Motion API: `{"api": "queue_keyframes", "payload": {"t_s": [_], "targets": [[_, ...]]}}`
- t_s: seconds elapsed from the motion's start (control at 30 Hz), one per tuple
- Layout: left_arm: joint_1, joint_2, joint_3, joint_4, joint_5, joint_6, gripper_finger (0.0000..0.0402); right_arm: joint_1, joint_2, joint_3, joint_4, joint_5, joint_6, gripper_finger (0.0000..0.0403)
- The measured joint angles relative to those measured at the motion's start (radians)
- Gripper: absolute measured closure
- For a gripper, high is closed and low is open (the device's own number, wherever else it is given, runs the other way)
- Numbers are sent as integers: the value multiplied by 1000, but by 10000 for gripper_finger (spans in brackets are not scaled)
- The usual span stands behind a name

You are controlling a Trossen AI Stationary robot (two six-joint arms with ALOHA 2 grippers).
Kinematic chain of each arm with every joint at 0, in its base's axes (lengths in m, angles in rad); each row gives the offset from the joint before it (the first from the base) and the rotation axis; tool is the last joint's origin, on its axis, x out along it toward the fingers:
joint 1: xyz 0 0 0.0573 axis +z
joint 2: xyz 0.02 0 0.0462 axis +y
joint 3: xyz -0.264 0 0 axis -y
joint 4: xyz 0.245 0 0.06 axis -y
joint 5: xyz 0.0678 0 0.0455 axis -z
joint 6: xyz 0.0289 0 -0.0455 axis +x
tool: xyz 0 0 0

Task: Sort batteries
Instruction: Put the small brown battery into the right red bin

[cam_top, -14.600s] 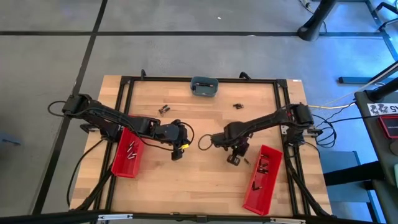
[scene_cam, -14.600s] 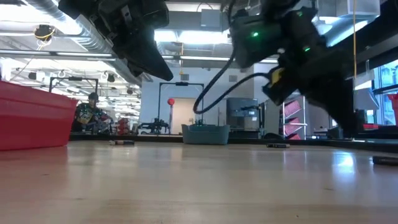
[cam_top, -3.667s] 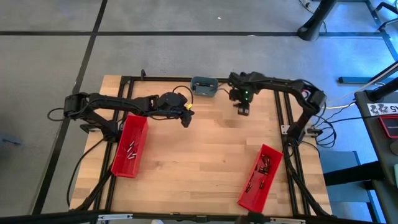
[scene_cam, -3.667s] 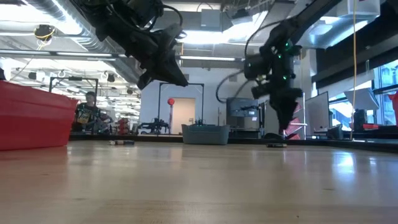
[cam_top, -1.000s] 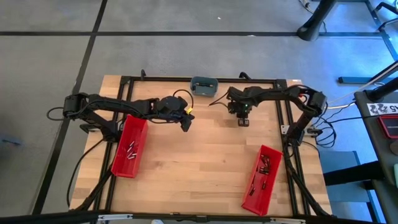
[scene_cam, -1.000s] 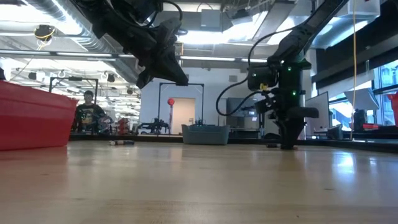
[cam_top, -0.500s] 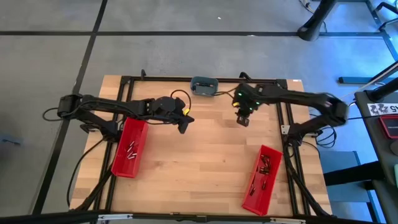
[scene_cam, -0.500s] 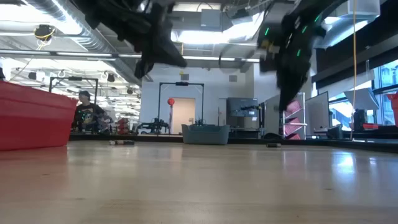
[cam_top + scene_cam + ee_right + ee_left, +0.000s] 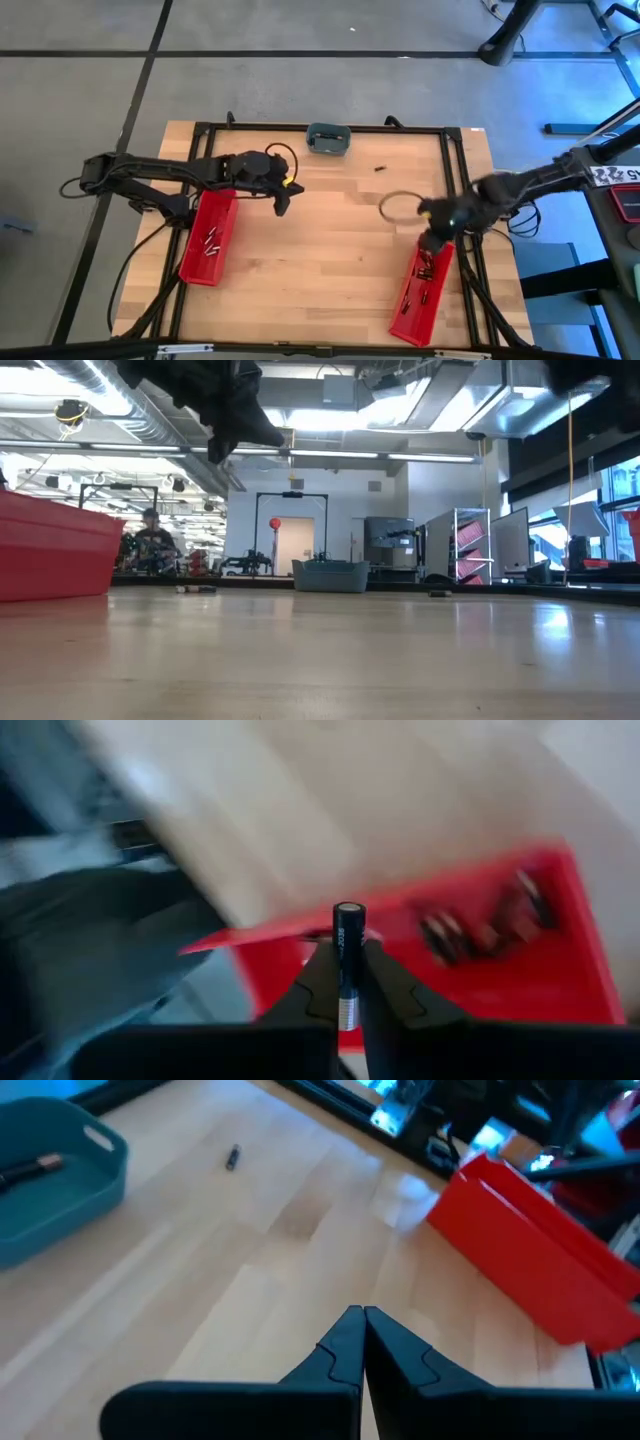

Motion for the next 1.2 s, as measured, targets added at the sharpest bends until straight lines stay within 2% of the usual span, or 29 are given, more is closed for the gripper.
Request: {"api": "queue_keyframes", "payload": {"t_s": [0.07,0.13,0.27,0.5,0.77,0.9,1.1,1.2], "targets": [[-16,0,0,-11,0,27,400,111,4,-41,-31,96,164,391],[-30,0,0,-36,1,52,400,197,14,-90,-1,143,293,390],[-54,0,0,-86,0,75,400,283,47,-200,128,147,470,389],[-55,0,0,-67,-51,150,400,299,126,-348,293,184,568,389],[-24,-3,0,-33,-54,194,400,300,183,-376,291,186,616,379],[-16,-3,0,-34,-54,193,400,300,184,-371,269,191,627,350],[-18,-4,0,-34,-45,184,400,298,178,-313,216,209,584,280],[-17,-4,0,-35,-41,164,400,299,177,-269,186,193,579,262]]}}
